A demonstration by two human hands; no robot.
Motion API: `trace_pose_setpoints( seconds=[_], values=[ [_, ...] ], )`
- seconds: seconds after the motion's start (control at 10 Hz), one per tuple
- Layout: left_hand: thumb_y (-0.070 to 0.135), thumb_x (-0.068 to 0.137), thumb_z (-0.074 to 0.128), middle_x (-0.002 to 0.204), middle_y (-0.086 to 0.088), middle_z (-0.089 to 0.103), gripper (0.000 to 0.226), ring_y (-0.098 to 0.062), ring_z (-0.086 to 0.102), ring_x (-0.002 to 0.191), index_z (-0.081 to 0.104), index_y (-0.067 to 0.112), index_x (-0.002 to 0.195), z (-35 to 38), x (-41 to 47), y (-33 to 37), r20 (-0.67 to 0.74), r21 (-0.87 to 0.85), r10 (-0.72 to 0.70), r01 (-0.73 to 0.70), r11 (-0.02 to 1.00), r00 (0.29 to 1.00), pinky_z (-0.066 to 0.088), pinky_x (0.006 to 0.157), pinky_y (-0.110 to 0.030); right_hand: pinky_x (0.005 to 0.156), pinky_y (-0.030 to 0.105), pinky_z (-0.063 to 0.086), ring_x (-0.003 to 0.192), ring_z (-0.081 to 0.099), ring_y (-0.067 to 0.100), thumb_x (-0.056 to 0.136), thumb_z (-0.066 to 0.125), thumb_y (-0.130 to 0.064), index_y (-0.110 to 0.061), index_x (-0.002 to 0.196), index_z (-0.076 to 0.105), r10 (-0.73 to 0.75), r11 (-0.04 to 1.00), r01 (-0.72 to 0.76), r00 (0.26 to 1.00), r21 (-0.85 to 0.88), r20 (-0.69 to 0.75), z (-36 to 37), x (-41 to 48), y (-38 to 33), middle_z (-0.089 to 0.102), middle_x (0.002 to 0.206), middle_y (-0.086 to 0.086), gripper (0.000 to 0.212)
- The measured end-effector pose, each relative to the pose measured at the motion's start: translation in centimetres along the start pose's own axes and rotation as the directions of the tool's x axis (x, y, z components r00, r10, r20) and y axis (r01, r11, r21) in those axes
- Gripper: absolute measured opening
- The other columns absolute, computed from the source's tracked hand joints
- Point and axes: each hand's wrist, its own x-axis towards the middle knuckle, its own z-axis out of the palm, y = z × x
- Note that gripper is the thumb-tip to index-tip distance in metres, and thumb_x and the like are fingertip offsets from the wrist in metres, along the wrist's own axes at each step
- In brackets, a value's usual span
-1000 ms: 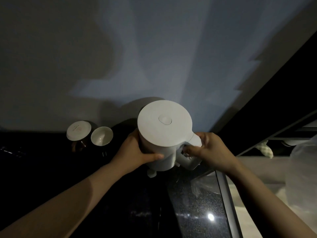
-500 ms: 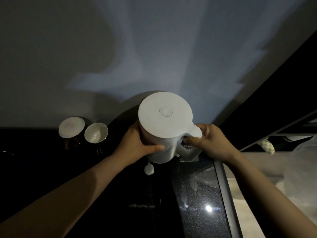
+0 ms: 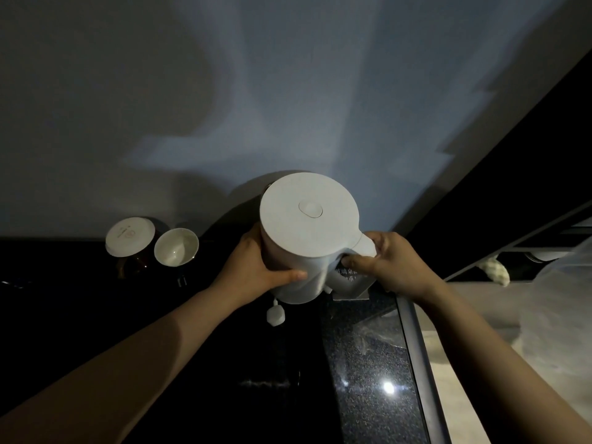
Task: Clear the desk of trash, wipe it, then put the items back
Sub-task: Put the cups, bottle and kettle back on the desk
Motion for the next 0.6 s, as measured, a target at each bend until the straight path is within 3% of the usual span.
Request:
trace_pose_setpoints(
  seconds=[0.1,0.2,0.3,0.4,0.5,0.6],
  values=[
    [0.051,0.047,0.09,0.135,0.002,0.051,0.107,-0.01,0.046,0.125,0.042,0.017,0.137,0.2,-0.2,-0.2,-0.009,-0.001,-0.004,0.004,1.0,1.0,0.038,0.097,-0.02,0.052,0.024,0.04,0.056,0.051,0.006,0.077,0.075,-0.013,0.0,0.085,0.067,-0.001,1.0,0.001,1.0,-0.017,-0.014,0.1,-0.1,0.0,0.061,0.067,0.015,0.017],
    [0.065,0.041,0.081,0.136,0.002,0.051,0.114,-0.011,0.046,0.126,0.041,0.019,0.137,0.3,0.0,-0.4,-0.004,0.003,-0.01,0.01,1.0,1.0,0.039,0.099,-0.022,0.044,0.018,0.038,0.048,0.047,0.001,0.078,0.074,-0.015,-0.002,0.085,0.067,0.017,0.999,-0.018,0.999,-0.04,-0.029,0.2,-0.1,-0.1,0.058,0.063,0.004,0.017],
    [0.067,0.04,0.08,0.137,0.002,0.05,0.117,-0.012,0.046,0.127,0.039,0.019,0.139,0.1,0.2,-0.5,0.006,0.007,-0.019,0.019,1.0,1.0,0.041,0.101,-0.025,0.047,0.023,0.04,0.051,0.05,0.005,0.078,0.075,-0.019,-0.004,0.083,0.067,0.032,0.998,-0.035,0.998,-0.058,-0.048,0.2,0.0,-0.3,0.061,0.065,0.003,0.017],
    [0.07,0.04,0.08,0.138,0.001,0.049,0.123,-0.014,0.044,0.129,0.034,0.021,0.143,-0.1,-0.2,-0.5,0.005,0.062,-0.038,0.037,0.997,0.999,0.042,0.104,-0.031,0.056,0.027,0.047,0.065,0.062,0.013,0.078,0.075,-0.022,-0.013,0.083,0.067,0.024,0.996,-0.03,0.997,-0.089,-0.068,0.2,-0.4,-0.7,0.069,0.074,0.001,0.013],
    [0.065,0.046,0.082,0.143,-0.004,0.043,0.123,-0.021,0.04,0.133,0.029,0.018,0.146,-0.5,-0.9,-0.6,0.019,0.112,-0.079,0.077,0.991,0.997,0.04,0.106,-0.036,0.062,0.031,0.047,0.076,0.062,0.017,0.078,0.073,-0.032,-0.021,0.088,0.061,-0.001,0.973,-0.031,0.99,-0.228,-0.14,0.4,-0.9,-1.1,0.065,0.078,-0.005,0.019],
    [0.055,0.057,0.084,0.146,-0.006,0.04,0.111,-0.024,0.041,0.133,0.031,0.017,0.146,-1.2,-2.2,-0.9,0.04,0.126,-0.117,0.111,0.986,0.992,0.042,0.106,-0.041,0.065,0.032,0.047,0.086,0.061,0.02,0.075,0.072,-0.045,-0.024,0.107,0.056,-0.013,0.929,-0.08,0.969,-0.362,-0.248,1.0,-2.0,-1.8,0.064,0.092,-0.003,0.041]
  ],
)
